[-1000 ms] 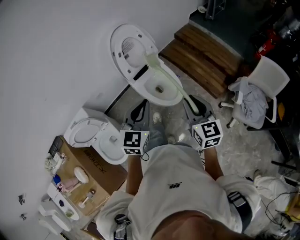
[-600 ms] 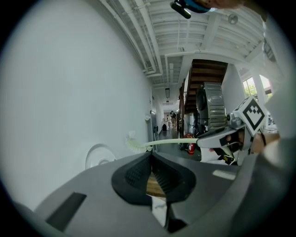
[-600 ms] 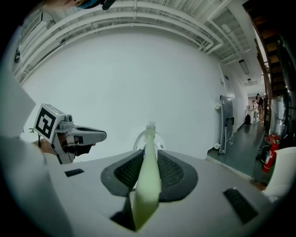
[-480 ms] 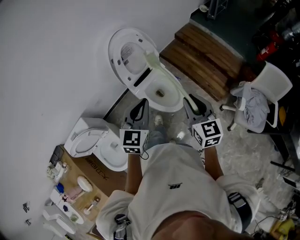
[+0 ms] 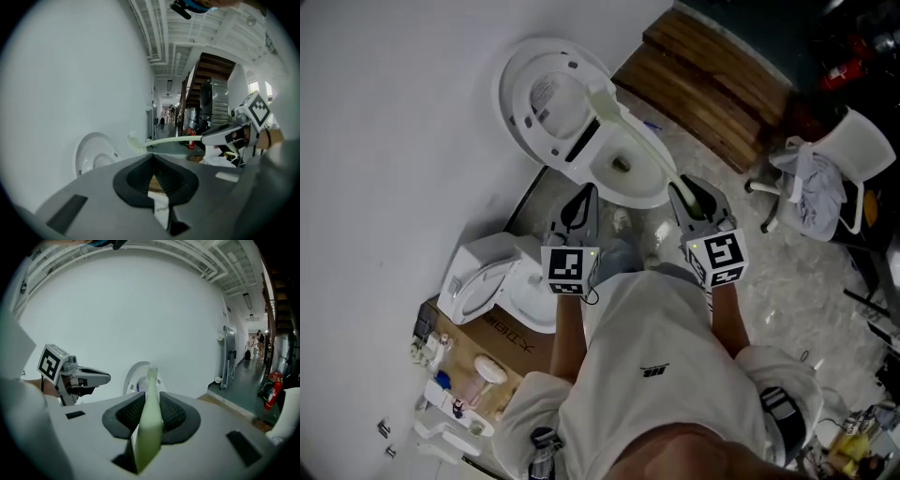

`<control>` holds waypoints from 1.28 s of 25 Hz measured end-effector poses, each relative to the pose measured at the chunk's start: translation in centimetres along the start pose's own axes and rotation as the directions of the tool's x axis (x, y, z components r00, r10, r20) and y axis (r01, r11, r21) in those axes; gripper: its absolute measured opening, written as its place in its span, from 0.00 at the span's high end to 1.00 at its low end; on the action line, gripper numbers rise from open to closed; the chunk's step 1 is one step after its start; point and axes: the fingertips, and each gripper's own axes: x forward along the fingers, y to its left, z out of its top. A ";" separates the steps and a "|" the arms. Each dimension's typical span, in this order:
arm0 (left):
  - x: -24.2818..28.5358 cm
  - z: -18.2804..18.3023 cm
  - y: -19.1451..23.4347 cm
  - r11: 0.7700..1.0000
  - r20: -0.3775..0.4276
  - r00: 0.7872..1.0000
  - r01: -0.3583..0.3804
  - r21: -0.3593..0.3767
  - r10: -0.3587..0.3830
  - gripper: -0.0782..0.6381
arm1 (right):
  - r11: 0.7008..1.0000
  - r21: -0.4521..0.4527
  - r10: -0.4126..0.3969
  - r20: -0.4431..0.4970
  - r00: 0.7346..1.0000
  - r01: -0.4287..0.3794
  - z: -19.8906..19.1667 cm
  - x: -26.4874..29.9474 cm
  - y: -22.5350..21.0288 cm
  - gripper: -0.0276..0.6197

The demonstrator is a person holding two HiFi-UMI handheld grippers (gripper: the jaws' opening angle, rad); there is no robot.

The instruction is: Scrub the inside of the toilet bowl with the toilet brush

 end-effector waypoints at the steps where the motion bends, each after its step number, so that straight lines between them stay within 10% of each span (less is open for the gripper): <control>1: 0.7 -0.4 0.3 1.000 -0.002 1.000 0.011 0.007 -0.011 0.88 | 1.000 0.008 -0.005 -0.011 1.000 0.005 -0.4 0.7 -0.2 0.82; 32: 15.0 -19.3 3.0 0.989 -0.201 0.976 0.049 -0.141 -0.077 0.88 | 0.990 0.139 0.054 -0.323 0.945 -0.010 -19.0 13.0 -4.3 0.82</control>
